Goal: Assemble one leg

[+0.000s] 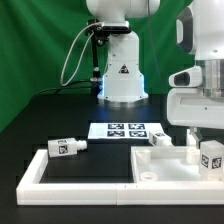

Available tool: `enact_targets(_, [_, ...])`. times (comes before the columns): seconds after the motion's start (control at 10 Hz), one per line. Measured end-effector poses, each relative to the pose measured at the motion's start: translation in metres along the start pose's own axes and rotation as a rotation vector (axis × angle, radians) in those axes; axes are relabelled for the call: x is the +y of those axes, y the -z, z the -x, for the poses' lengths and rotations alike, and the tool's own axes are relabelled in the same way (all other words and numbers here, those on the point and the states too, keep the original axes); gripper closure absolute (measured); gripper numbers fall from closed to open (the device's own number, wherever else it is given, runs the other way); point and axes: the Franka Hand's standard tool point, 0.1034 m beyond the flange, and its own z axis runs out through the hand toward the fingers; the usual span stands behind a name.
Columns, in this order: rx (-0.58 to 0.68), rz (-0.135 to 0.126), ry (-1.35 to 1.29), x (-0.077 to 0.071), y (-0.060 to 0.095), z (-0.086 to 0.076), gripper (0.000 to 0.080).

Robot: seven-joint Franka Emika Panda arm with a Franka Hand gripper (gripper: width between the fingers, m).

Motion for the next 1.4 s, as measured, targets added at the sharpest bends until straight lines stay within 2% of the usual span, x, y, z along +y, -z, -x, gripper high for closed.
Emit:
enact_targets(0.2, [0.005,0.002,0.191,0.003,-0.001,-0.003,0.015])
enact_targets(0.4, [0.013,0.024,0.513,0.015,0.0,-0.015,0.015])
enact_targets(0.6, [0.015,0.057,0.774,0.01,0.004,-0.022,0.015])
enact_targets(0.8, [0.014,0.061,0.818,0.01,0.002,-0.022,0.015])
enact_targets(0.9, [0.014,0.061,0.804,0.01,0.002,-0.022,0.0253])
enact_targets(1.0, [0.014,0.061,0.801,0.01,0.002,-0.022,0.0389])
enact_targets(1.1, [0.015,0.059,0.744,0.01,0.002,-0.021,0.0389])
enact_targets(1.2, [0.016,0.056,0.665,0.01,0.002,-0.021,0.0514])
enact_targets(1.4, [0.019,0.053,0.539,0.01,0.002,-0.021,0.0514])
